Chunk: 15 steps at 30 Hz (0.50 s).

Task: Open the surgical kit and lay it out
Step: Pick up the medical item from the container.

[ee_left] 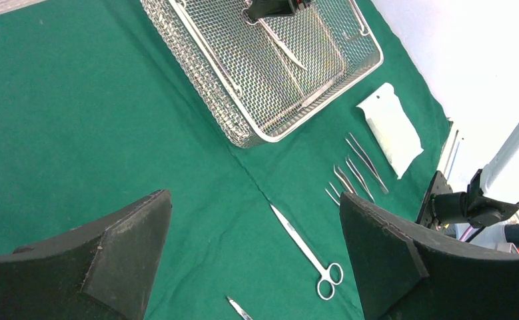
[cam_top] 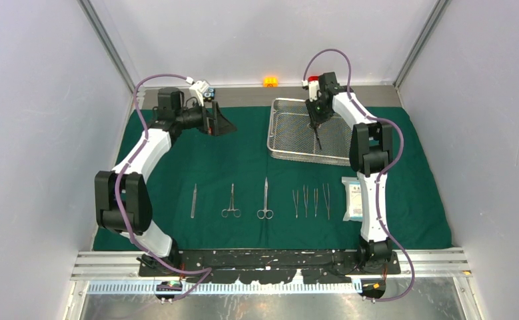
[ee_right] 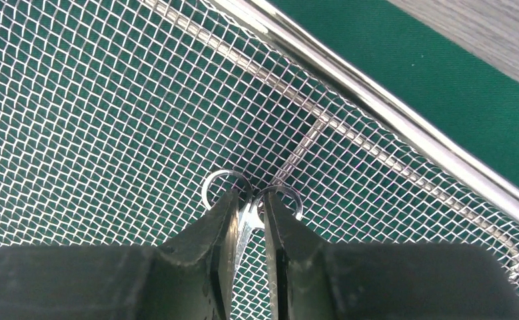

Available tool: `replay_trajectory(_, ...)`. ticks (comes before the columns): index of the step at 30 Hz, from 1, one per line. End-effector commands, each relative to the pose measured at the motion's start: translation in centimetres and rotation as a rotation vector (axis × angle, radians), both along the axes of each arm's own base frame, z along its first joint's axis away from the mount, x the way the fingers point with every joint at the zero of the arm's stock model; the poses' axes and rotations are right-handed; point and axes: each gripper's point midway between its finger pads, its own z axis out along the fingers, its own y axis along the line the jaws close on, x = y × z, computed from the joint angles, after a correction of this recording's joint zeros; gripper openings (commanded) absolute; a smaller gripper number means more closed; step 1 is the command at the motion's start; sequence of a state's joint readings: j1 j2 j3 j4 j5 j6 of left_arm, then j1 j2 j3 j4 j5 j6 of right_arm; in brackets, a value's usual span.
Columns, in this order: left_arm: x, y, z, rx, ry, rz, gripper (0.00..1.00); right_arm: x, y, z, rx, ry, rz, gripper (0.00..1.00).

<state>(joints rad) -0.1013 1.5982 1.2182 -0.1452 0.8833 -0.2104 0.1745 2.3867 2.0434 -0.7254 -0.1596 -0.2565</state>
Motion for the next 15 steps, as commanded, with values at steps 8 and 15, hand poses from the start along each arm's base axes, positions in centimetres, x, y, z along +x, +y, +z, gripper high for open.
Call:
replay_trajectory(8, 0.9, 0.2, 1.2, 0.008, -0.095, -0.018, 1.0, -1.8, 0.0, -0.6, 0.004, 0.09, 0.009, 0.1)
replay_trajectory(15, 1.0, 0.1, 0.9, 0.004, -0.083, -0.023, 1.0, -0.6, 1.7, 3.6, 0.086, 0.007, 0.057, 0.03)
